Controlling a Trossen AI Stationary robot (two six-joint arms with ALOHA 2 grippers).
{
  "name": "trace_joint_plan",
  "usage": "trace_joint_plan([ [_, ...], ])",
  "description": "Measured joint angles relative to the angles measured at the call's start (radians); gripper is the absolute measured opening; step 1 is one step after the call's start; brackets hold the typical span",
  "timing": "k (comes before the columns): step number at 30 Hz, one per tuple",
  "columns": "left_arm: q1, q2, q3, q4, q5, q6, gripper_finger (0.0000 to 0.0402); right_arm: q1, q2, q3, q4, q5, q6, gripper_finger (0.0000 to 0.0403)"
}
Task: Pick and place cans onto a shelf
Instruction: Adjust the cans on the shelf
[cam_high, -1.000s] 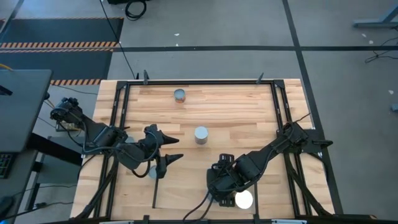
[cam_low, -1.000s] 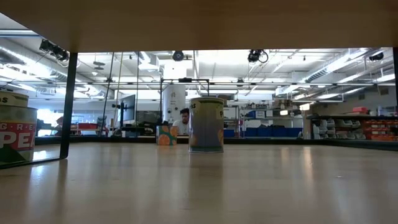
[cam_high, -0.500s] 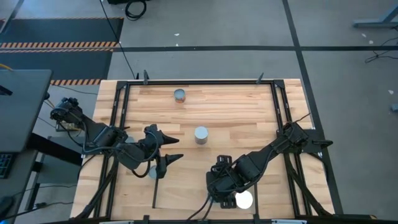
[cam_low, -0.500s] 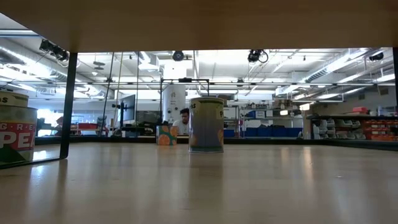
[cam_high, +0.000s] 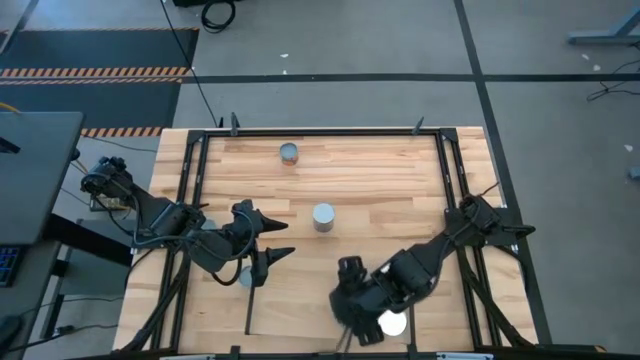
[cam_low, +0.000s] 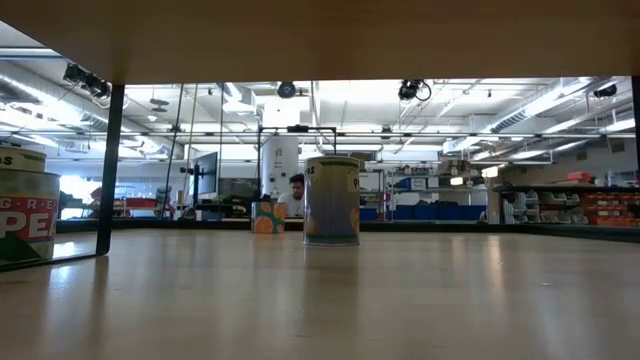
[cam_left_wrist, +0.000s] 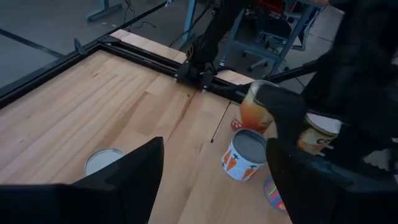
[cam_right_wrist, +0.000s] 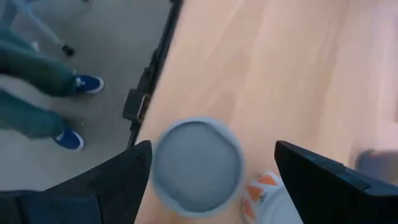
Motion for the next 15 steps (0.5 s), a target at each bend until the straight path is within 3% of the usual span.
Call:
trace_joint_plan([
  [15, 0.000, 0.000, 0.000, 0.001, -0.008, -0.024, 0.0286, 0.008, 0.003, -0.088, 0.009, 0.023, -0.119, 0.0347],
])
